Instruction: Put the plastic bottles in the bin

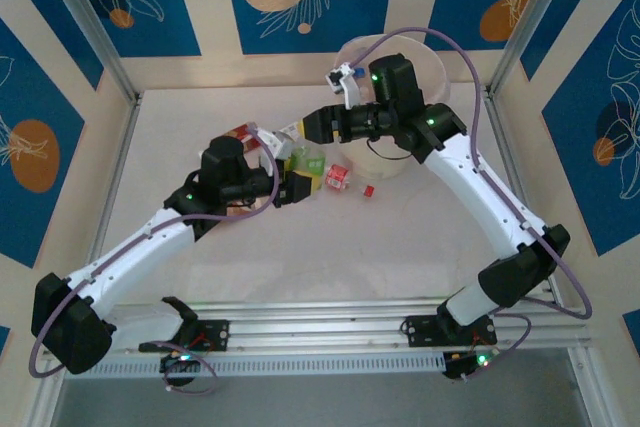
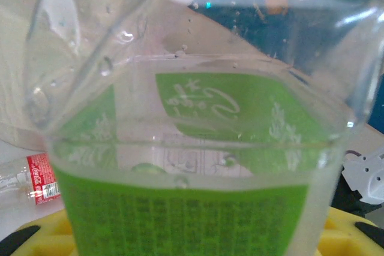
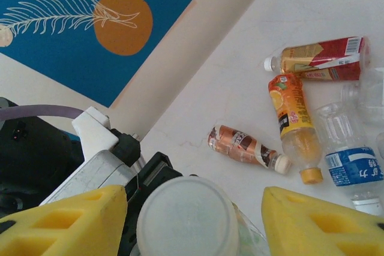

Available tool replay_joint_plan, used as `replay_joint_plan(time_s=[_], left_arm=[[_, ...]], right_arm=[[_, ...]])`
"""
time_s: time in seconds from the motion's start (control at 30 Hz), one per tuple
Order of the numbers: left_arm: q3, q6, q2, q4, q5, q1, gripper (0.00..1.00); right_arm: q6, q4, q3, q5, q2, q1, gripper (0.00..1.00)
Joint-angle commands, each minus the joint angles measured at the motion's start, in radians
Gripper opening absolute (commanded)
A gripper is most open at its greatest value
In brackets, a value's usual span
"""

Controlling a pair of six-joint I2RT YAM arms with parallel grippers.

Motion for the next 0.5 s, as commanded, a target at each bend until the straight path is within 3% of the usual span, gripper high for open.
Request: replay_joint_plan(time_s=[0.0, 0.17, 0.3, 0.33, 0.43, 0.47], left_arm=[[0.037, -0.004, -0.001, 0.042, 0.034, -0.009, 0.46], [0.041, -0.006, 0.000, 0.044, 0.029, -0.009, 0.47], [0.045, -0.007, 0.004, 0.040, 0.024, -0.008, 0.52], [0.046, -0.007, 0.004, 0.037, 0.021, -0.009, 0.57], [0.053, -0.005, 0.001, 0.022, 0.015, -0.009, 0.93], [0.055, -0.007, -0.002, 0.016, 0.010, -0.009, 0.99]], right_arm=[[-0.018, -0.020, 0.038, -0.026, 0.019, 0.010, 0.57], [-0.011, -0.019, 0.030, -0.026, 0.024, 0.014, 0.53], [-0.014, -0.025, 0.031, -0.021, 0.022, 0.014, 0.34], [-0.016, -0.027, 0.033, -0.016, 0.019, 0.015, 0.29], [-0.022, -0.032, 0.037, -0.003, 0.013, 0.015, 0.18], [-0.025, -0.035, 0.041, 0.002, 0.011, 0.014, 0.17]])
